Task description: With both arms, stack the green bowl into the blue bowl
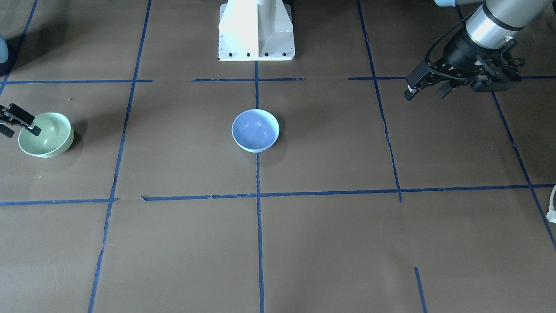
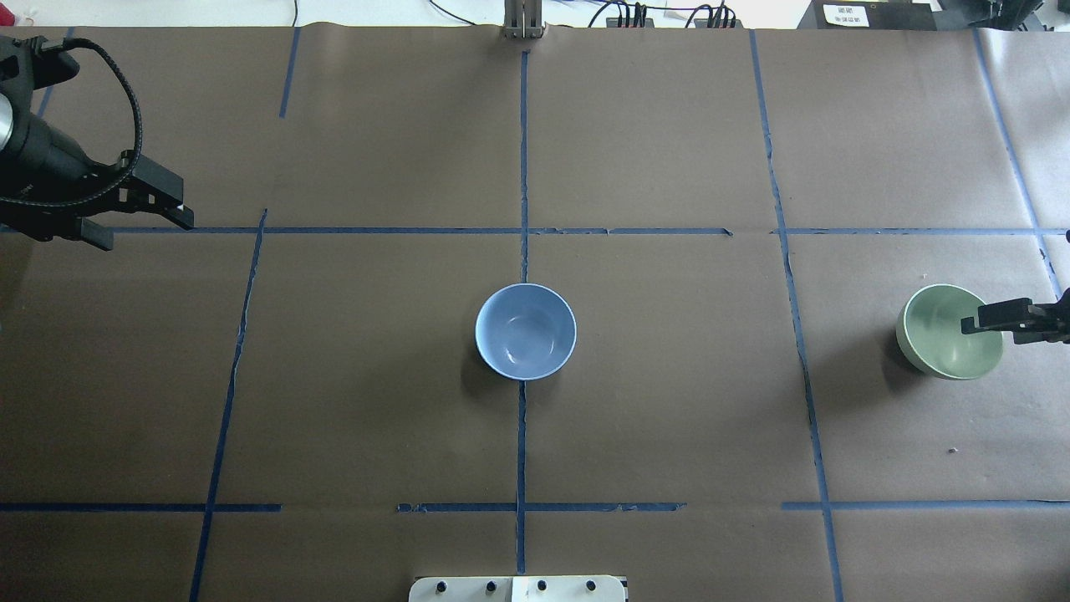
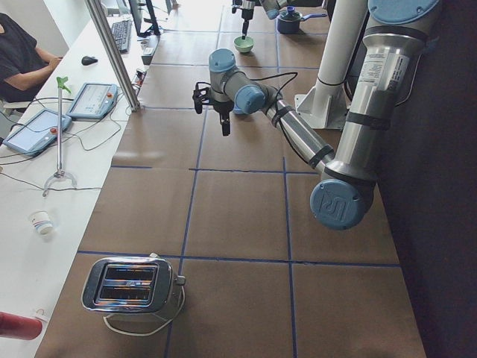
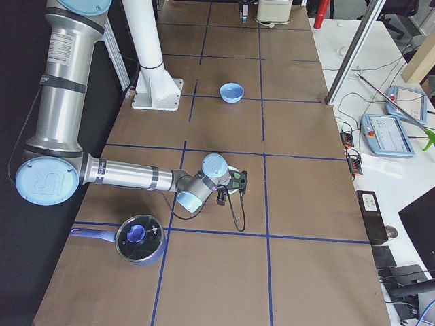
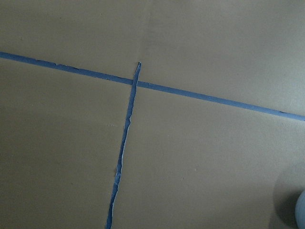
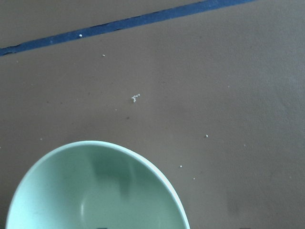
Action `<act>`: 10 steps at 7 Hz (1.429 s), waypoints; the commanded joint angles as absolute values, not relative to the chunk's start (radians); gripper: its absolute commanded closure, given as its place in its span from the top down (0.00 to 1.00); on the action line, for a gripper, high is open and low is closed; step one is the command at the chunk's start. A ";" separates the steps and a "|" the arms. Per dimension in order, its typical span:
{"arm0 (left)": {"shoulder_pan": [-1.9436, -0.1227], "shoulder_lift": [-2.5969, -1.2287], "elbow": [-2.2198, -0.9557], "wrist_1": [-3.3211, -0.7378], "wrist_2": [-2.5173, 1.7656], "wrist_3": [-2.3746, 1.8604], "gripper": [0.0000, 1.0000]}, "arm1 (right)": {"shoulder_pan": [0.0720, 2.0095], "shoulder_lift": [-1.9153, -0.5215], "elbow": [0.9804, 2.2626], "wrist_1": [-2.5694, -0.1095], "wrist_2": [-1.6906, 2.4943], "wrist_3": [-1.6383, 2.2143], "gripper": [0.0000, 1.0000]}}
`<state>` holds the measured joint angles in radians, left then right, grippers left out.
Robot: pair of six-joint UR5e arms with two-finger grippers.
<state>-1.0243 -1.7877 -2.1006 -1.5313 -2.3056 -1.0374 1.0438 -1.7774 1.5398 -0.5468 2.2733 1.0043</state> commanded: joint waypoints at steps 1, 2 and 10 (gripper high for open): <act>-1.025 -1.784 -2.102 -1.532 -2.306 -1.037 1.00 | 1.034 -1.775 1.531 -0.545 2.264 1.005 0.17; -1.026 -1.784 -2.100 -1.532 -2.306 -1.037 1.00 | 1.035 -1.776 1.534 -0.545 2.266 1.002 0.01; -1.026 -1.754 -2.091 -1.537 -2.293 -1.029 1.00 | 1.085 -1.448 1.689 -0.575 2.418 1.436 0.00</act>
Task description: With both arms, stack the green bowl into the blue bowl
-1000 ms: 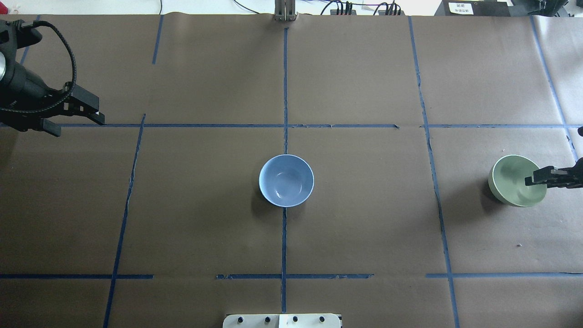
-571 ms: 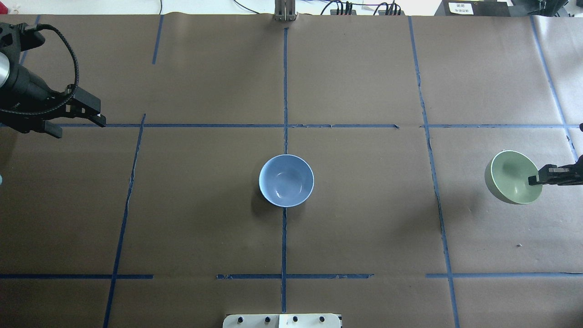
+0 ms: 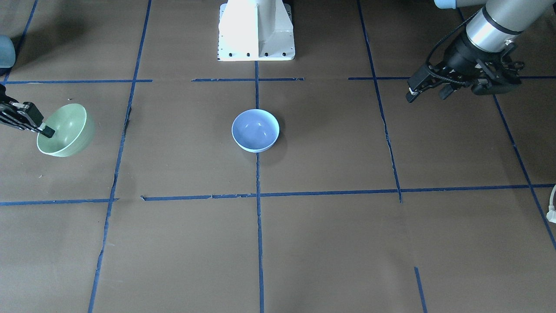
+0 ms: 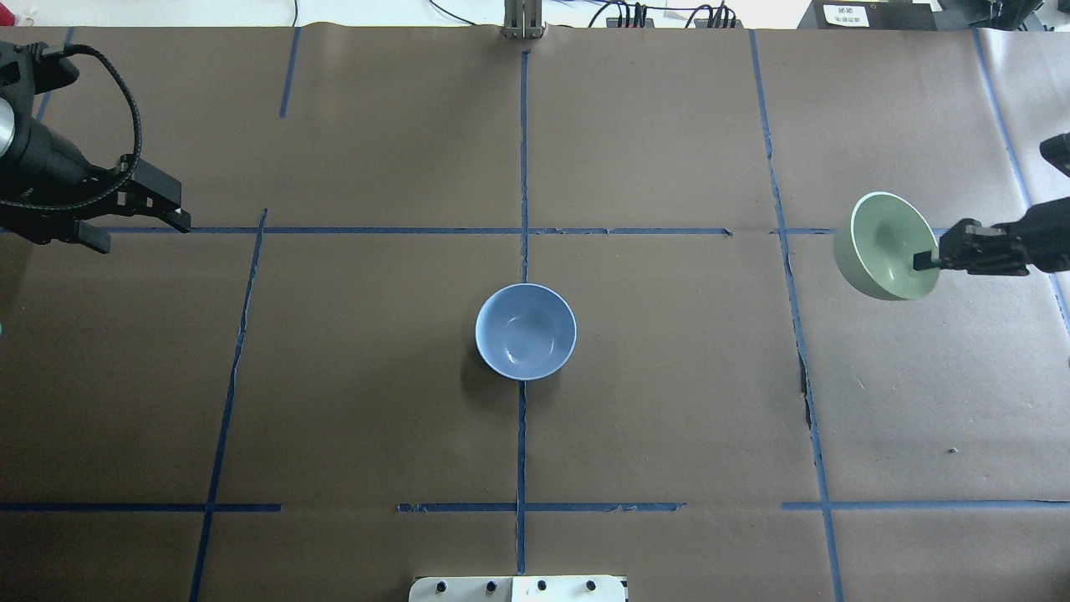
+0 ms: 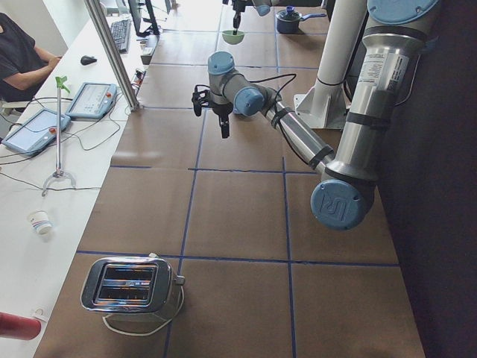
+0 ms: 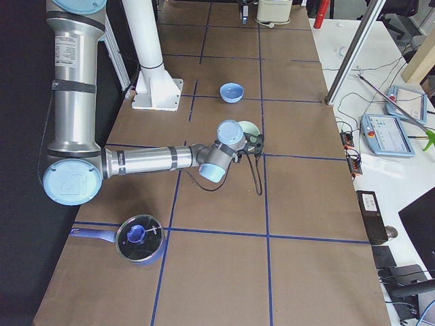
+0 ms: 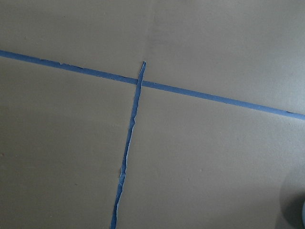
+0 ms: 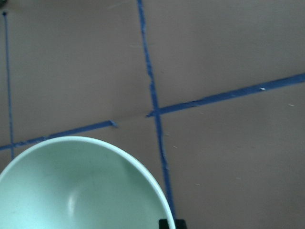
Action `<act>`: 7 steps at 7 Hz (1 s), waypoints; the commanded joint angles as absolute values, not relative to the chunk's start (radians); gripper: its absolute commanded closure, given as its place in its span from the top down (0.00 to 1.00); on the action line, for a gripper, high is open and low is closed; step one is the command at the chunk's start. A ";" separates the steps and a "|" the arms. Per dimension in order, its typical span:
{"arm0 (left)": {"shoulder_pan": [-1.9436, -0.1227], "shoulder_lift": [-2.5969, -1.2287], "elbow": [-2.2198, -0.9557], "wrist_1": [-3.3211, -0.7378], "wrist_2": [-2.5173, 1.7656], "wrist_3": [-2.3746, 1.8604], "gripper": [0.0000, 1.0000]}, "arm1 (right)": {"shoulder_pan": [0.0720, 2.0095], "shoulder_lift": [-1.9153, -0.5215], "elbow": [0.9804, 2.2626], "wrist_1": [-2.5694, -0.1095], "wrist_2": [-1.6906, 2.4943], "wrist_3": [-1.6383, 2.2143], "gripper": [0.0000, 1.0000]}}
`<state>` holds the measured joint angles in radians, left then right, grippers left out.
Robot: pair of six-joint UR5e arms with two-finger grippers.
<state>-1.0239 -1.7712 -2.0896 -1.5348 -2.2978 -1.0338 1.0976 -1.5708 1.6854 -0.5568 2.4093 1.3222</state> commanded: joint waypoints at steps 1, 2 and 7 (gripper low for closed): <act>-1.026 -1.743 -2.089 -1.531 -2.271 -0.981 1.00 | 1.053 -1.316 1.692 -0.669 2.413 1.460 0.00; -1.026 -1.723 -2.089 -1.532 -2.269 -0.953 1.00 | 0.996 -1.214 1.703 -0.771 2.390 1.463 0.00; -1.026 -1.694 -2.088 -1.532 -2.243 -0.957 1.00 | 0.536 -1.049 1.827 -1.192 1.842 1.514 0.00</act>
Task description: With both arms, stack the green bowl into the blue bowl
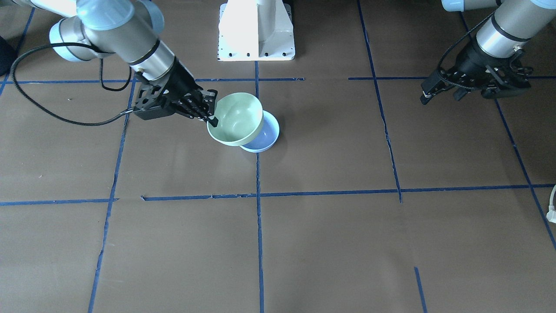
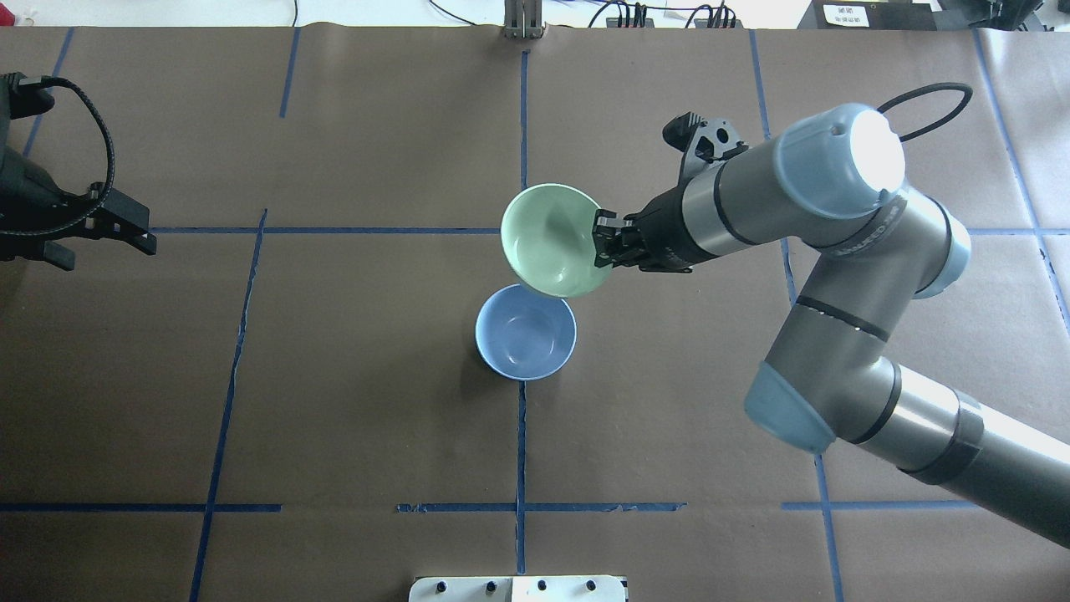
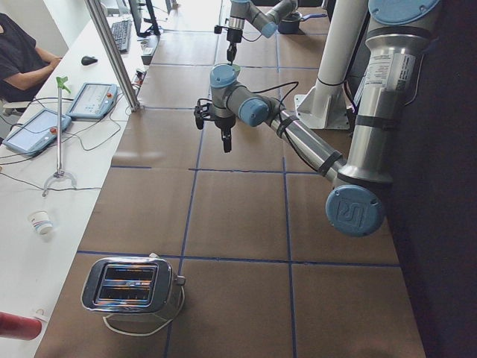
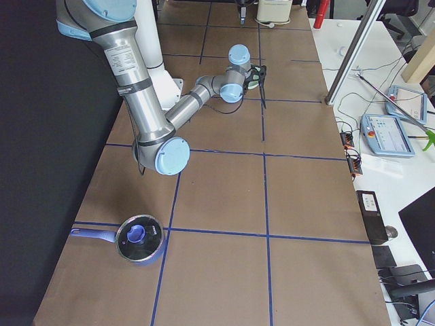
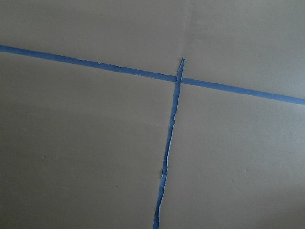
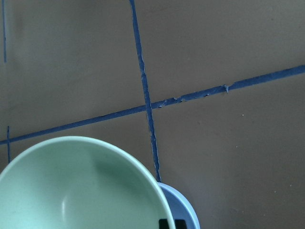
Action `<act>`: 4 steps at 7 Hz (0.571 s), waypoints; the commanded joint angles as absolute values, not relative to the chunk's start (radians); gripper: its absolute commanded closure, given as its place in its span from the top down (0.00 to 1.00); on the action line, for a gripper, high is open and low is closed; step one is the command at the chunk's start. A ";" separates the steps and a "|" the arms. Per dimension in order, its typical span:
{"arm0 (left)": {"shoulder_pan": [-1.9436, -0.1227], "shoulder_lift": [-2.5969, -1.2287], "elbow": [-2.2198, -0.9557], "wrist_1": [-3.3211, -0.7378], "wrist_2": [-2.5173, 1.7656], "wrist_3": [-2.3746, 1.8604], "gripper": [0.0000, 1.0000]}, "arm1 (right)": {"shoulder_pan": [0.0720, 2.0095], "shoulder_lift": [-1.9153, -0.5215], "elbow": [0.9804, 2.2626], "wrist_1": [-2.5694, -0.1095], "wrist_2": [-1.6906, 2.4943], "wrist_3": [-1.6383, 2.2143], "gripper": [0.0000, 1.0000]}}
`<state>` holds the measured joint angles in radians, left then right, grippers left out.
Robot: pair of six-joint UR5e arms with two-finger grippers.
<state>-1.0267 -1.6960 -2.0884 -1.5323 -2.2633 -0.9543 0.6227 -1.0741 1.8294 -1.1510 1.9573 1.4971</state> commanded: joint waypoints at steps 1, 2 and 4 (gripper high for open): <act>-1.025 -1.695 -2.091 -1.532 -2.177 -0.957 1.00 | 0.507 -1.049 1.824 -1.213 1.823 1.514 0.00; -1.025 -1.695 -2.092 -1.534 -2.166 -0.959 1.00 | 0.485 -1.057 1.825 -1.248 1.822 1.514 0.00; -1.023 -1.695 -2.095 -1.534 -2.169 -0.959 1.00 | 0.471 -1.060 1.816 -1.252 1.821 1.514 0.00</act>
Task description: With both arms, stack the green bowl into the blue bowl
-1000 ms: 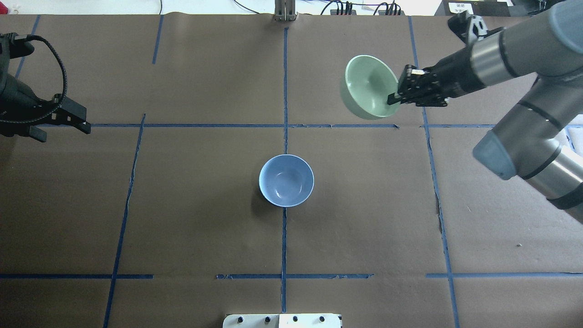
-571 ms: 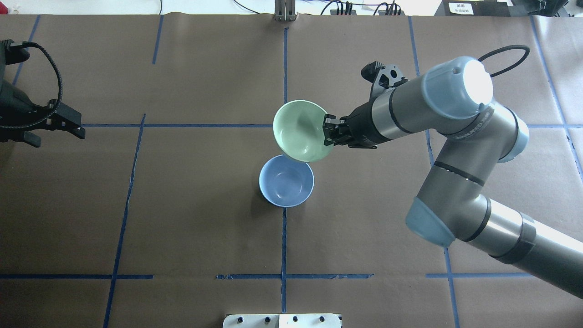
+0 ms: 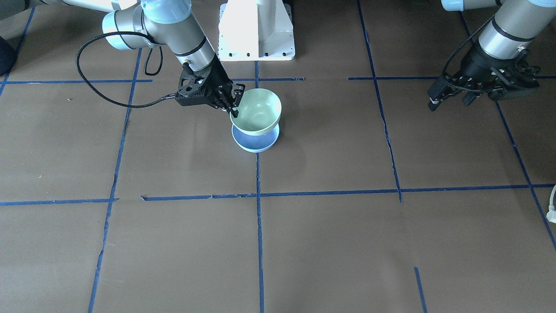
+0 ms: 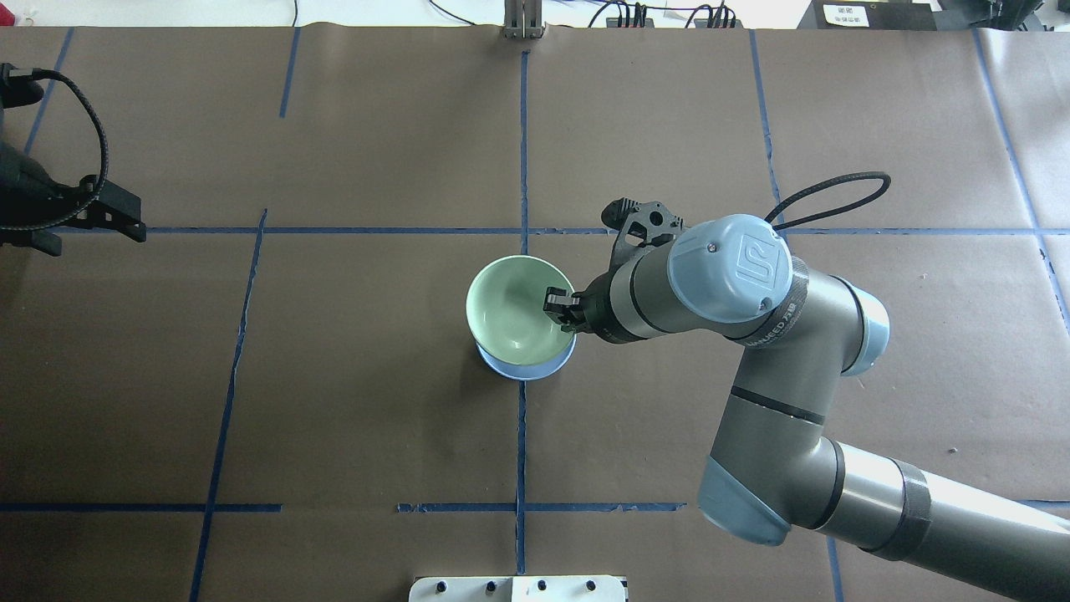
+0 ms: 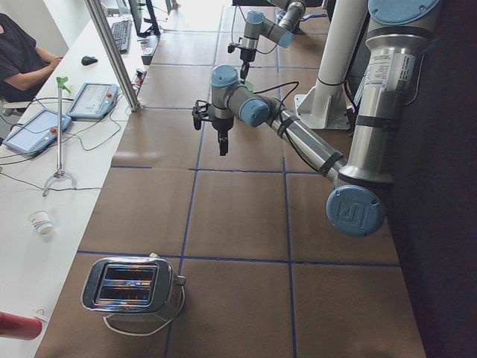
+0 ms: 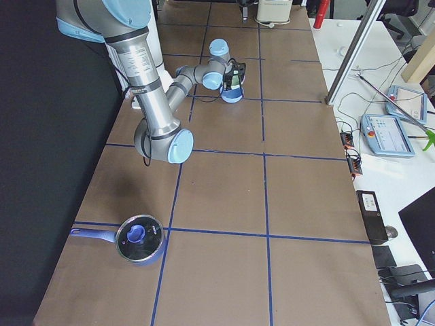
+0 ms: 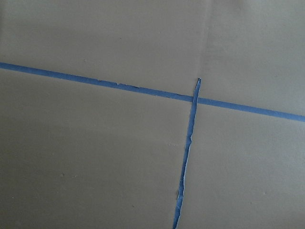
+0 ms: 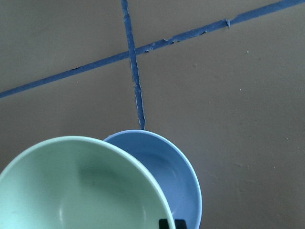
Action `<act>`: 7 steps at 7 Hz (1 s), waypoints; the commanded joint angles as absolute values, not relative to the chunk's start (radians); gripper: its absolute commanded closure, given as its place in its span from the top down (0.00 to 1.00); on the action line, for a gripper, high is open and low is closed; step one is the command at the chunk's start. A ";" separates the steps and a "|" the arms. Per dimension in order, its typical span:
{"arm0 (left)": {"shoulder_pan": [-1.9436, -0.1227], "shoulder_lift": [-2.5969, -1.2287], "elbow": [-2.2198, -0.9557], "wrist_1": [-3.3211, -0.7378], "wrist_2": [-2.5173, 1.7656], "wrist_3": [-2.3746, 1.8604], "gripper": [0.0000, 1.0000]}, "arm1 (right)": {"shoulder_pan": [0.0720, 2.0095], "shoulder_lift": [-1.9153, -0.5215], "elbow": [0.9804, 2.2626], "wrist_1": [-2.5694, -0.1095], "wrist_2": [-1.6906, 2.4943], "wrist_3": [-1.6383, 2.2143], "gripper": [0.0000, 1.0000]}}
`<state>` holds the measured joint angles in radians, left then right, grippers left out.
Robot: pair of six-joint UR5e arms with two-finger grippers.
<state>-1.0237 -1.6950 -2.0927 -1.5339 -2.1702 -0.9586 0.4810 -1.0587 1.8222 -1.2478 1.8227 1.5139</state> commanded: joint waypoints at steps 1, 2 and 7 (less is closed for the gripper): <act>-1.025 -1.695 -2.098 -1.534 -2.169 -0.960 1.00 | 0.468 -1.048 1.813 -1.264 1.801 1.516 0.00; -1.025 -1.695 -2.100 -1.534 -2.171 -0.960 1.00 | 0.465 -1.049 1.807 -1.272 1.784 1.516 0.03; -1.017 -1.697 -2.073 -1.543 -2.158 -0.959 1.00 | 0.538 -1.048 1.815 -1.326 1.739 1.543 1.00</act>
<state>-1.0213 -1.6954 -2.0880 -1.5398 -2.1644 -0.9600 0.5056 -1.0478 1.8063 -1.2857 1.7320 1.5517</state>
